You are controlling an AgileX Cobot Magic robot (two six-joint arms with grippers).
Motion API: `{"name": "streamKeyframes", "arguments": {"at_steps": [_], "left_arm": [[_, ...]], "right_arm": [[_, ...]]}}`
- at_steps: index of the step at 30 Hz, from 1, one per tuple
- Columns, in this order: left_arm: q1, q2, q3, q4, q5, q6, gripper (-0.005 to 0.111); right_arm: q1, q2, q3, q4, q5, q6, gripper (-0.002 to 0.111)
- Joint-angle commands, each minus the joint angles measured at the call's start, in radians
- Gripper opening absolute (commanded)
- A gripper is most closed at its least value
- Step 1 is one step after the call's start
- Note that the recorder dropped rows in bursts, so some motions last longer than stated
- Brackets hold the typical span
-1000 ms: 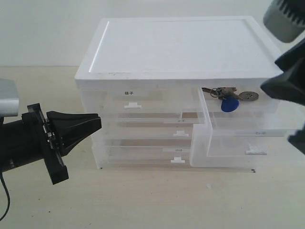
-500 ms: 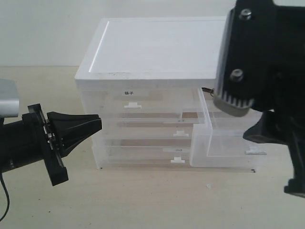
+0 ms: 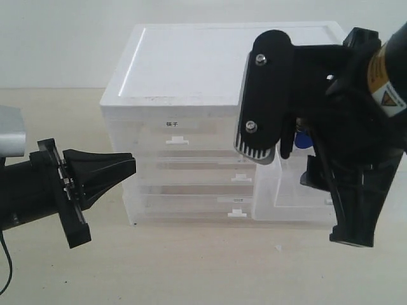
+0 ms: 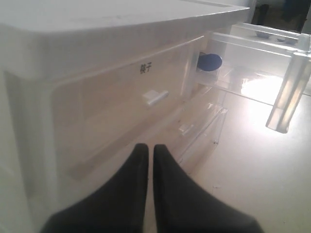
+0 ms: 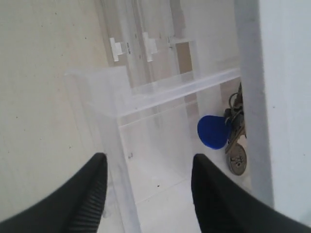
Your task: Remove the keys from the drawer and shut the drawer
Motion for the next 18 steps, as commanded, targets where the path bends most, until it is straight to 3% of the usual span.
{"name": "streamKeyframes", "arguments": {"at_steps": [1,7,12,18], "left_arm": [[-0.009,0.003,-0.005,0.004,-0.009,-0.002,0.005],[-0.009,0.003,-0.005,0.004,-0.009,-0.002,0.005],[-0.009,0.003,-0.005,0.004,-0.009,-0.002,0.005],[-0.009,0.003,-0.005,0.004,-0.009,-0.002,0.005]], "right_arm": [[0.0,-0.003,0.076,-0.039,-0.041,0.008,0.047],[0.0,-0.003,0.114,-0.044,-0.073,0.013,0.044],[0.0,-0.003,0.114,-0.062,-0.047,-0.006,0.001],[0.0,-0.02,0.114,-0.011,0.001,-0.056,0.001]]}}
